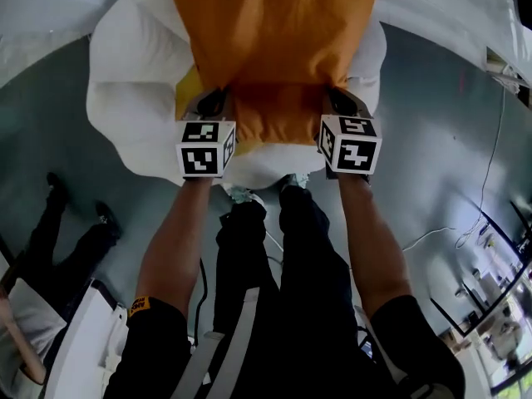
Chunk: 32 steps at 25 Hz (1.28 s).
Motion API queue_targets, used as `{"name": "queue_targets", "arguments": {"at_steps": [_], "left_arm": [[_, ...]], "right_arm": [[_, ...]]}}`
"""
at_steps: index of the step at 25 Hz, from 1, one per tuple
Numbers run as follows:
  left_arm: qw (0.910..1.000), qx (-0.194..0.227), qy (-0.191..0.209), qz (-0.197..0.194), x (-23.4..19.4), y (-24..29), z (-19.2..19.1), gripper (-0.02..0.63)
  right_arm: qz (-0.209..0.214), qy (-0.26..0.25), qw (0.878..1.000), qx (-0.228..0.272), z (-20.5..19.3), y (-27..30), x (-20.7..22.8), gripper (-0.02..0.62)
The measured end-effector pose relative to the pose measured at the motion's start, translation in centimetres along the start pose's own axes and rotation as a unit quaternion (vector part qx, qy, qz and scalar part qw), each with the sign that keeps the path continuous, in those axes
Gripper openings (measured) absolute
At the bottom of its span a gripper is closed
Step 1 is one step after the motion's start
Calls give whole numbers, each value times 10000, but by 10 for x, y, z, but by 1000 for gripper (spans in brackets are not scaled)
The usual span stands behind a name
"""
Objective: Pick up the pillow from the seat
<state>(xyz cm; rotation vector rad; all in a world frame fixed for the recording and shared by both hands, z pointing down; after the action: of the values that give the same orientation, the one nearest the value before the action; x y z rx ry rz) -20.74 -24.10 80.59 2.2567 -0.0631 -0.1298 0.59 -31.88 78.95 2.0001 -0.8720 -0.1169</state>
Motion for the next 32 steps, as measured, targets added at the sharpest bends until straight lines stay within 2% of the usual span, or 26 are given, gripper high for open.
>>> {"name": "queue_targets", "arguments": {"at_steps": [12, 19, 32], "left_arm": [[9993, 74, -370, -31, 15, -111, 48, 5], [9989, -13, -458, -67, 25, -181, 53, 5], [9977, 262, -604, -171, 31, -312, 67, 5]], "right_arm": [[-36, 74, 9999, 113, 36, -104, -39, 9], [-18, 50, 9999, 98, 46, -164, -67, 9], [-48, -13, 9996, 270, 49, -269, -132, 9]]}}
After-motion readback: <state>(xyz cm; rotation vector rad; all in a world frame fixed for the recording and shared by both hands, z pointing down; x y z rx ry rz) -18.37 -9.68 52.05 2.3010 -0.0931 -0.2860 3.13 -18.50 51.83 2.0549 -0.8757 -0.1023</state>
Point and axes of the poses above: the fingertips, and each gripper's own axes: y forward along the fingers, x to its right, z out of its top, the point moved 4 cm from there along -y, backward along the fingers, and after that the axes turned 10 degrees about z, right-handed, at the moved point
